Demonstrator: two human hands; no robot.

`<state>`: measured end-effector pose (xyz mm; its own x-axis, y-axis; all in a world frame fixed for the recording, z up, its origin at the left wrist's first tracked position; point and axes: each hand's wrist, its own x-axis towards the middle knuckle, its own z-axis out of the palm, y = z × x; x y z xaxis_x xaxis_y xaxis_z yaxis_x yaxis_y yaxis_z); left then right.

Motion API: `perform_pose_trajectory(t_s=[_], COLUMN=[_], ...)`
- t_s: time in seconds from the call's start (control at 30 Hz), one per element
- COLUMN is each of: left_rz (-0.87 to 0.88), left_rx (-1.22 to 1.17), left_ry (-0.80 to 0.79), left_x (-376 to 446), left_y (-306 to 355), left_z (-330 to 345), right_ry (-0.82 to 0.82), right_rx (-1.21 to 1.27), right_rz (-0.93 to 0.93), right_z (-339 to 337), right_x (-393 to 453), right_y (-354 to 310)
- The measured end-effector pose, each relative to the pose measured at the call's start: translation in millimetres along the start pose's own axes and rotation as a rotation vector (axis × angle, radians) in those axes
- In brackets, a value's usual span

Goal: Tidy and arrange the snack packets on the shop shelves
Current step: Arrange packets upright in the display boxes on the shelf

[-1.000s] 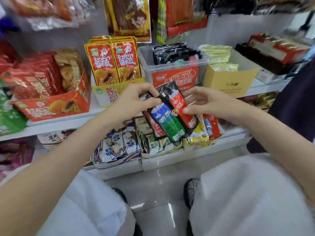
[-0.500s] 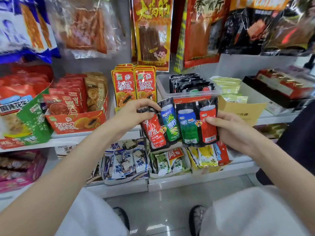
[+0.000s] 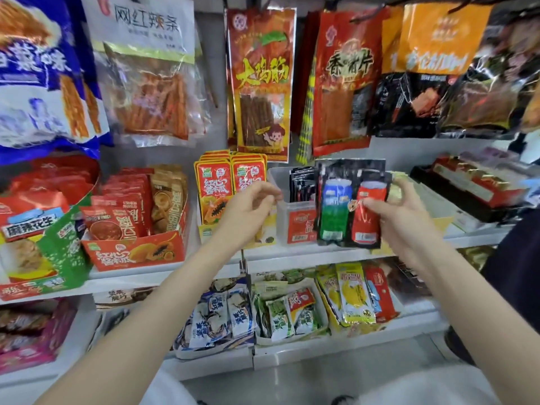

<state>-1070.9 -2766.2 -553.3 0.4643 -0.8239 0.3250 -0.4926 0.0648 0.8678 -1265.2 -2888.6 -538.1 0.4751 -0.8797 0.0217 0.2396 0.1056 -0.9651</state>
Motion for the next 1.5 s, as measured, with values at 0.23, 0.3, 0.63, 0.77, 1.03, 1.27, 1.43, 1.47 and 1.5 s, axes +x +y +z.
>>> perform_pose_trajectory(t_s=[0.23,0.3,0.63,0.77,1.03,1.27,1.43,1.47,1.5], left_rz=[-0.003,0.017,-0.020,-0.021,-0.003,0.003,-0.052,-0.058,-0.058], left_rx=[0.423,0.450,0.586,0.710,0.687,0.627,0.634,0.617,0.598], left_ry=[-0.109,-0.159,-0.483,-0.449,-0.382,-0.304,-0.308,-0.312,-0.324], left_x=[46.1,57.3,119.3,134.5,146.1,151.0,152.8,152.9,152.2], left_y=[-7.0,-3.7,10.6,6.7,-16.1,-18.2,-18.0,-18.7,-19.5], left_z=[10.9,10.7,62.8,66.1,61.5,59.6,60.4,60.1,60.0], right_ry=[-0.030,-0.041,-0.040,-0.097,-0.230,-0.332,-0.270,-0.318,-0.401], right_rx=[0.067,0.106,0.279,0.331,-0.170,-0.698,-1.087,-1.190,-1.309], right_rz=[-0.070,-0.056,0.002,-0.001,0.045,0.041,-0.161,-0.280,-0.403], right_z=[25.9,32.8,-16.1,-21.1,-2.9,-9.9,-11.6,-7.2,1.6], right_x=[63.3,77.3,107.9,114.7,118.9,125.1,123.5,122.7,121.0], right_y=[-48.3,-52.5,-42.0,-32.7,-2.8,-9.7,-37.0,-48.0,-57.5])
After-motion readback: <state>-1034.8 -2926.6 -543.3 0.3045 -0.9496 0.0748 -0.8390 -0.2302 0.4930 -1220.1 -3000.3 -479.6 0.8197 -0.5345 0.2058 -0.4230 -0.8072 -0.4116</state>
